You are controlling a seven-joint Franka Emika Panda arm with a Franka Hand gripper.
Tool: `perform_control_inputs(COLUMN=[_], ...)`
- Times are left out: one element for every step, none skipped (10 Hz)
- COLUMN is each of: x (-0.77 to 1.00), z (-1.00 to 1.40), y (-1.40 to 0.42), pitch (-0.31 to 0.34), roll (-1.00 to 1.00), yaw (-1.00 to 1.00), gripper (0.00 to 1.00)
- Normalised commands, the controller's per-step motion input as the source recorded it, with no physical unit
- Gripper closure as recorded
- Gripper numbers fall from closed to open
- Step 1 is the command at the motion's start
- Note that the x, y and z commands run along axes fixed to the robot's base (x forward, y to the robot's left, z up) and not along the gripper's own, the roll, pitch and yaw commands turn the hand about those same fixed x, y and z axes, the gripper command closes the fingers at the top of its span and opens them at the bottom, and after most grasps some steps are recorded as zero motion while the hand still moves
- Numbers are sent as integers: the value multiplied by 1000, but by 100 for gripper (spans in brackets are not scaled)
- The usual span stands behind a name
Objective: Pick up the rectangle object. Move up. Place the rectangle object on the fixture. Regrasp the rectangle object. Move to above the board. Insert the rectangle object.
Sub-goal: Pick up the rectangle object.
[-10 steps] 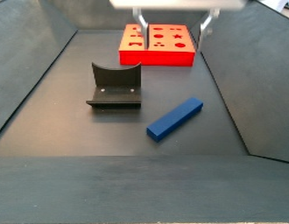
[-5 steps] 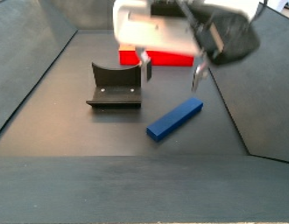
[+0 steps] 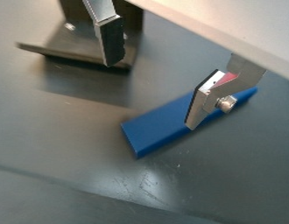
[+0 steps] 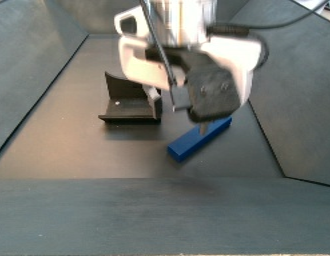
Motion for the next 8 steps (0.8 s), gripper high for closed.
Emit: perform_control_inputs(x=[-589,-394,0,-303,-689,-780,-566,226], z=[-131,29,0,-103,-69,0,-43,-97], y=[-126,0,26,-109,-157,0,0,46], pitch=[-236,-179,0,-103,-210,-263,-233,-64], roll=[56,-19,0,0,0,-41,-24,-21], yaw=[-314,-266,0,-89,-269,-209,-3,-114], gripper=[0,0,0,0,0,0,0,0])
